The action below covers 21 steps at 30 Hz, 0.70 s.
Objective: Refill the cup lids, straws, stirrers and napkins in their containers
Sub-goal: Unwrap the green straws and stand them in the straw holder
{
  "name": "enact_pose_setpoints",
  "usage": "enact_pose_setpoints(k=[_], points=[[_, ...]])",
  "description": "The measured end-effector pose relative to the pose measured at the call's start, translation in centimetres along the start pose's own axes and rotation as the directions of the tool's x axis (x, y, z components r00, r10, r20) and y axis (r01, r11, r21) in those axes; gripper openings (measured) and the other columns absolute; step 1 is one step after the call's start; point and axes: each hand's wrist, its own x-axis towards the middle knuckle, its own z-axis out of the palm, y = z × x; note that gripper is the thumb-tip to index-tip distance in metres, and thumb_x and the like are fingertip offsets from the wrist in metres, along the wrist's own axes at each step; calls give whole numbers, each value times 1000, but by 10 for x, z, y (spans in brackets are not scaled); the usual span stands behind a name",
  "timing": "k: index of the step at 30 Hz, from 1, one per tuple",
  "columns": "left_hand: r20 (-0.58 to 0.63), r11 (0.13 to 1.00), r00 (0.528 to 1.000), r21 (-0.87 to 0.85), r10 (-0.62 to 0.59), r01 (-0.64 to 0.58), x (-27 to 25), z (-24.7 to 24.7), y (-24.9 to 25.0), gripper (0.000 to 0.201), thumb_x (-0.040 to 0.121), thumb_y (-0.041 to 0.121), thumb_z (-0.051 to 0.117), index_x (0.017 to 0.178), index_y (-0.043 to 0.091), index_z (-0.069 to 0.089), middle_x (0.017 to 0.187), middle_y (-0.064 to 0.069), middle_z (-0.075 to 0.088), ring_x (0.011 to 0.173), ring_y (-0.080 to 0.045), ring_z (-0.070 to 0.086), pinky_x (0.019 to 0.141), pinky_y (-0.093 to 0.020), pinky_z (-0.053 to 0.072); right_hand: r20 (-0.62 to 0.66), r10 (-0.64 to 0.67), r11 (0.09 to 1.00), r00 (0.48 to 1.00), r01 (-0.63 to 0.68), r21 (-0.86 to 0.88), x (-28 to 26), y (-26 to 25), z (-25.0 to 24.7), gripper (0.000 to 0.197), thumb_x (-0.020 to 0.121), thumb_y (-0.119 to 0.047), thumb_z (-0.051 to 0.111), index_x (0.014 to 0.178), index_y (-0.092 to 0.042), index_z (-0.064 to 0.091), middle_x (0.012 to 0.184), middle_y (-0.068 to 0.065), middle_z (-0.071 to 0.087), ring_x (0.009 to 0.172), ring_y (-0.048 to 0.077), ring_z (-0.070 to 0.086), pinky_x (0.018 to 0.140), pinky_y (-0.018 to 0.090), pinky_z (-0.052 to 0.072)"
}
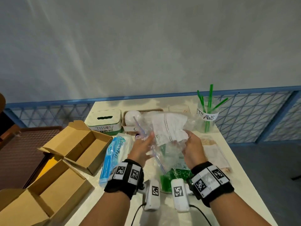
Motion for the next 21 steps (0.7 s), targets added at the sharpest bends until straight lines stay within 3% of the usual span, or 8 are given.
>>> enact_pose_setpoints(k=[3,6,8,11,13,15,19,21], points=[[-137,996,988,-36,77,-82,7,0,-6,34,96,28,48,117,4,57,110,-14,65,99,-27,61,90,-43,49,9,-50,996,999,50,-80,-6,-6,-3,25,98,-7,37,107,-18,58,67,-5,58,60,12,53,61,23,50],[-307,946,906,233,292,-226,9,-21,4,29,99,29,40,103,5,57,89,-14,58,78,-24,57,69,-35,50,-97,-137,982,986,123,-142,-1,-6,-30,24,98,-9,40,112,-7,60,71,0,54,56,7,51,46,12,45],[-375,920,850,276,371,-279,16,-42,8,30,99,26,39,108,4,56,92,-24,57,82,-36,57,75,-43,51,-279,-123,992,952,119,-31,8,-8,-52,27,98,-10,40,115,0,58,68,3,51,50,6,46,44,13,45],[-371,919,842,202,391,-337,20,-59,10,25,99,25,38,97,8,57,88,-15,56,81,-28,55,78,-41,47,-268,-48,982,962,95,165,6,-10,-66,33,96,-29,48,120,-6,49,90,7,54,72,12,55,61,24,53],[-319,914,856,157,406,-374,18,-51,10,24,100,21,38,87,11,55,79,-6,53,75,-20,51,73,-35,44,0,4,999,1000,-4,34,-6,-6,-54,56,83,-47,54,130,-21,38,119,6,50,102,22,56,80,36,52],[-288,904,857,157,428,-398,14,-37,9,25,100,18,38,91,4,57,75,-1,52,71,-14,50,72,-28,42,145,84,980,986,-56,-189,-18,4,-35,73,77,-51,57,139,-29,27,133,4,43,113,24,52,85,36,51],[-237,906,875,67,422,-418,9,-33,6,26,100,21,40,80,12,54,72,-3,53,67,-15,51,70,-28,42,30,284,946,958,-275,-170,-19,22,-18,74,85,-53,49,145,-22,20,145,12,34,122,30,46,88,42,51],[-213,915,892,20,399,-404,11,-37,8,25,100,25,41,93,11,60,88,-9,64,83,-20,61,81,-33,48,80,414,910,907,-408,-77,-19,27,-19,65,87,-55,45,139,-18,32,140,14,40,121,33,47,87,44,51]])
